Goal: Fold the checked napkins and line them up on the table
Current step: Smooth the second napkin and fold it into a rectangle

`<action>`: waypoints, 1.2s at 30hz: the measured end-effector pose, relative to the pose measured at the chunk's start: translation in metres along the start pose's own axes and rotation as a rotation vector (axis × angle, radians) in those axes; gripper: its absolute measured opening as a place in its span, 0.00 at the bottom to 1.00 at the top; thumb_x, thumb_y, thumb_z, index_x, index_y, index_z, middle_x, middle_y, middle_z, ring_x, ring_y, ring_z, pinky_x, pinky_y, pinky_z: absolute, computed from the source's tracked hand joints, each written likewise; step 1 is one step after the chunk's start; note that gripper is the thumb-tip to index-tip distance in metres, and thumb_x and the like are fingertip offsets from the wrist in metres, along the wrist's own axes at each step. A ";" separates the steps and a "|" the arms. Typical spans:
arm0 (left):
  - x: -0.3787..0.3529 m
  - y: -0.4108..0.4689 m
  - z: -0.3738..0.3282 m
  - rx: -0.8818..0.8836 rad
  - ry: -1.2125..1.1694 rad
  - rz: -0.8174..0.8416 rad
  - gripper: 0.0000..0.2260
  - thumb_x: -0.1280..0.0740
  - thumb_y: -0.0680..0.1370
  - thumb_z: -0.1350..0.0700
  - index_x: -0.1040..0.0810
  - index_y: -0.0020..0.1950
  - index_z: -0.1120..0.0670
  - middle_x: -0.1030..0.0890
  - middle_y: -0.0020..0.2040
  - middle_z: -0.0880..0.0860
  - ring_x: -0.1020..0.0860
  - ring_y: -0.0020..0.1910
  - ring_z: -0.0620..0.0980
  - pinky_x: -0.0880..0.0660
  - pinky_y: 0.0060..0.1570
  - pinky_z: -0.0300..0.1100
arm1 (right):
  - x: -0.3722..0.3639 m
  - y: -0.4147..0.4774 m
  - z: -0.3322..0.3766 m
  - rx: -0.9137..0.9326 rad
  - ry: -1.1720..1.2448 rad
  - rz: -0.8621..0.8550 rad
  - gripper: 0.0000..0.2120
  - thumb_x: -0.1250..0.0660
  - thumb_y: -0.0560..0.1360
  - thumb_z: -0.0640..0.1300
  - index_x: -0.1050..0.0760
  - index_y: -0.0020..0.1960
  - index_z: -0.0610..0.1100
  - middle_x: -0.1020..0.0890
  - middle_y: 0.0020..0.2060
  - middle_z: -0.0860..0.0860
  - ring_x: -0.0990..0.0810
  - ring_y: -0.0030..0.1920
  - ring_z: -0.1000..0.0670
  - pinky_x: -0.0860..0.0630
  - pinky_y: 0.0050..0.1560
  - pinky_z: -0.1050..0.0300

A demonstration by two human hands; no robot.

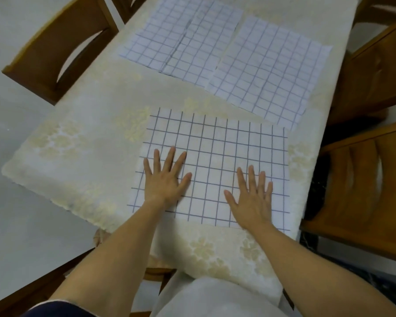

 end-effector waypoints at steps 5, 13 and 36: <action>0.011 0.010 -0.006 0.014 -0.068 -0.059 0.29 0.59 0.83 0.34 0.52 0.84 0.40 0.58 0.85 0.48 0.65 0.82 0.59 0.68 0.77 0.64 | 0.008 -0.001 -0.036 -0.134 0.133 -0.018 0.34 0.59 0.82 0.67 0.64 0.82 0.54 0.64 0.81 0.49 0.66 0.80 0.46 0.64 0.79 0.43; 0.009 0.046 -0.067 -0.200 0.018 -0.041 0.31 0.61 0.83 0.33 0.64 0.83 0.42 0.65 0.84 0.48 0.67 0.82 0.53 0.66 0.79 0.58 | 0.057 0.016 -0.106 -0.513 0.436 -0.127 0.39 0.31 0.78 0.57 0.44 0.79 0.41 0.38 0.75 0.41 0.38 0.72 0.39 0.35 0.73 0.43; 0.012 0.069 -0.075 -0.155 0.274 0.503 0.68 0.23 0.61 0.27 0.75 0.77 0.37 0.78 0.77 0.52 0.70 0.78 0.70 0.54 0.70 0.81 | 0.058 -0.004 -0.138 -0.631 0.973 -0.047 0.22 0.33 0.81 0.52 0.22 0.60 0.32 0.20 0.57 0.34 0.20 0.55 0.36 0.23 0.62 0.40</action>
Point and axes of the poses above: each hand's wrist, its own y-axis towards the middle knuckle, its own x-axis out of the back of the hand, z = x × y, the point moved 10 cm from there along y, towards the middle knuckle
